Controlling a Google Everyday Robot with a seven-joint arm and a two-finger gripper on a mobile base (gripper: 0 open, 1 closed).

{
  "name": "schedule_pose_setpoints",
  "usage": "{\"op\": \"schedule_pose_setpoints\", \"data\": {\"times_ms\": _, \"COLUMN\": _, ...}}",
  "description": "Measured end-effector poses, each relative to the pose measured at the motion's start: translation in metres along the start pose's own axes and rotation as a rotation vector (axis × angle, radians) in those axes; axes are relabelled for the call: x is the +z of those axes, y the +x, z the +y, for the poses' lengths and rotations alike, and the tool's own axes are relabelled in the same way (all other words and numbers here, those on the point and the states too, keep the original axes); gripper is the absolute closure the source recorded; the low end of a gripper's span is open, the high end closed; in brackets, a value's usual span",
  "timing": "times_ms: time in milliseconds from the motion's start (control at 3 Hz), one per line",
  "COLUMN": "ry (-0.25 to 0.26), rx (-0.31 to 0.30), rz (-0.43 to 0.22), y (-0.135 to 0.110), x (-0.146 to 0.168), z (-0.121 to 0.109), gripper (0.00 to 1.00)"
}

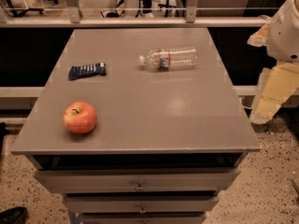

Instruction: Place water bottle upright

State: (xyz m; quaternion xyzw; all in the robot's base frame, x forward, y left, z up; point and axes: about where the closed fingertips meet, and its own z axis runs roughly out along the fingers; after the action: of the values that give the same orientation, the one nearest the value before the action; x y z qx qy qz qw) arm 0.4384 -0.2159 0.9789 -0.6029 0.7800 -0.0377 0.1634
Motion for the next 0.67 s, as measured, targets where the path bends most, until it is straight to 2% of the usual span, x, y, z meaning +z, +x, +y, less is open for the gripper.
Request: {"op": "schedule_pose_setpoints", "data": {"times_ms": 667, "ry": 0.001, "rx": -0.002, "rz": -0.004, "y": -0.0009, "x": 0.0002, "z": -0.0012, "gripper": 0.0}}
